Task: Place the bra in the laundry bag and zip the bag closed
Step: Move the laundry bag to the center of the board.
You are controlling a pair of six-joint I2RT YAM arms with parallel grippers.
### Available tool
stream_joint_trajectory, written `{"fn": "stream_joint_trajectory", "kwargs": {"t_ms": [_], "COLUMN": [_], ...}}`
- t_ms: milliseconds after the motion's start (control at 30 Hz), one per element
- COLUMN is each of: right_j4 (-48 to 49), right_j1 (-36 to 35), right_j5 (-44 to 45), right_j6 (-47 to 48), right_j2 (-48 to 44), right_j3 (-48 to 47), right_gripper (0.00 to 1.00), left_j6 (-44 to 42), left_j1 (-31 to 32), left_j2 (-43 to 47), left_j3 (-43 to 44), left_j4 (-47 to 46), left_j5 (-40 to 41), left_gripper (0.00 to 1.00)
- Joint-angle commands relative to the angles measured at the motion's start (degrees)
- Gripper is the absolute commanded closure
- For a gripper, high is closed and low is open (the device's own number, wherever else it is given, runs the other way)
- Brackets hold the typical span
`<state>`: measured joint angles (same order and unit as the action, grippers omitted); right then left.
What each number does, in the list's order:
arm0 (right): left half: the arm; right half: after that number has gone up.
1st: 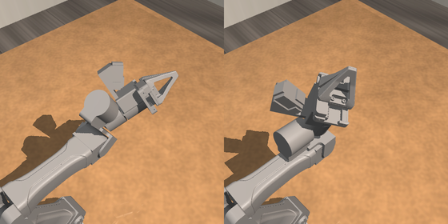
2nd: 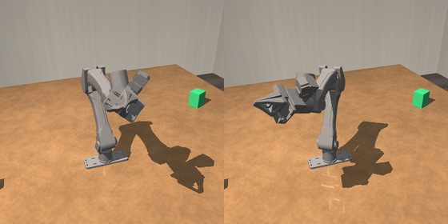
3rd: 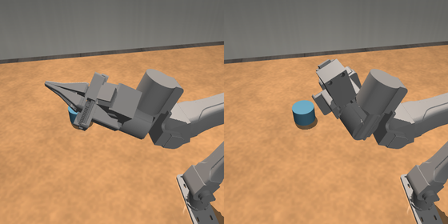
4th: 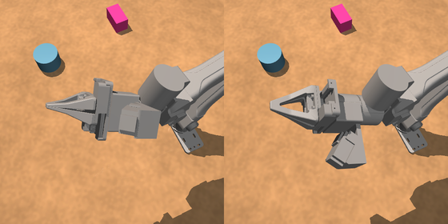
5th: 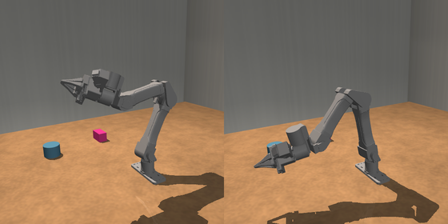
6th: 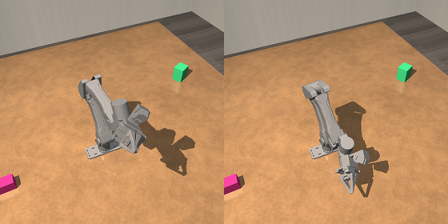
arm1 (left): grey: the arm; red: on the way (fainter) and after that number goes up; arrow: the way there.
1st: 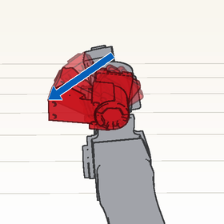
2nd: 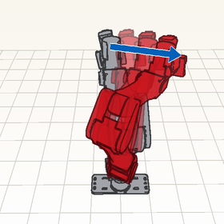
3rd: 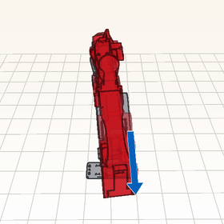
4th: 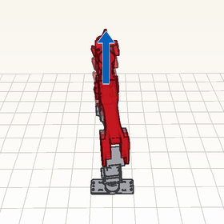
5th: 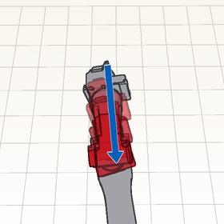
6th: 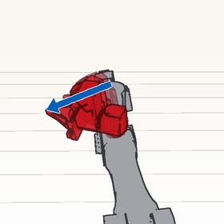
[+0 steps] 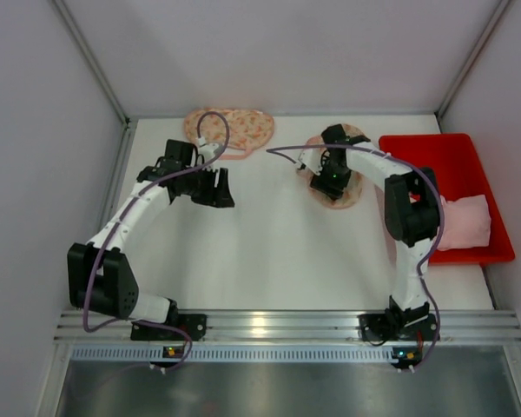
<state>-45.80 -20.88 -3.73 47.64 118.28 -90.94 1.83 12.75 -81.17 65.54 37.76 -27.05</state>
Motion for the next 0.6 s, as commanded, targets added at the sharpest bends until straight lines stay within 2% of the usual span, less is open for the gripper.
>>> {"fn": "stream_joint_trajectory", "kwargs": {"t_ms": [0,67,167,267,333,433,567], "right_j4": [2.2,4.04,10.02,12.31,12.49,12.75,10.65], "right_j1": [3.21,3.74,4.1,4.1,3.75,2.17,0.32], "right_j5": [2.41,3.02,5.55,4.88,4.08,2.15,-1.53], "right_j6": [11.33,14.93,18.54,18.11,14.7,8.74,-1.38], "right_j2": [0.01,0.46,-0.15,-1.46,-2.52,-6.03,-12.35], "right_j3": [-4.15,-4.95,-3.81,-4.42,-5.56,-5.39,-4.6], "right_gripper": [0.36,0.36,0.29,0.15,0.06,0.0,0.01], "left_j6": [0.2,0.2,-0.07,-2.69,-4.8,-8.75,-15.69], "left_j1": [-1.32,-2.29,-3.52,-4.14,-4.14,-4.14,-4.32], "left_j2": [-2.23,-3.38,-5.93,-10.93,-15.94,-24.37,-35.27], "left_j3": [3.45,5.11,7.83,11.62,16.62,25.84,38.15], "left_j4": [-2.86,-3.56,-5.93,-7.0,-8.31,-8.32,-8.23], "left_j5": [-1.34,-1.34,-0.64,1.55,4.7,5.86,9.28], "left_gripper": [0.36,0.36,0.36,0.36,0.36,0.36,0.37]}}
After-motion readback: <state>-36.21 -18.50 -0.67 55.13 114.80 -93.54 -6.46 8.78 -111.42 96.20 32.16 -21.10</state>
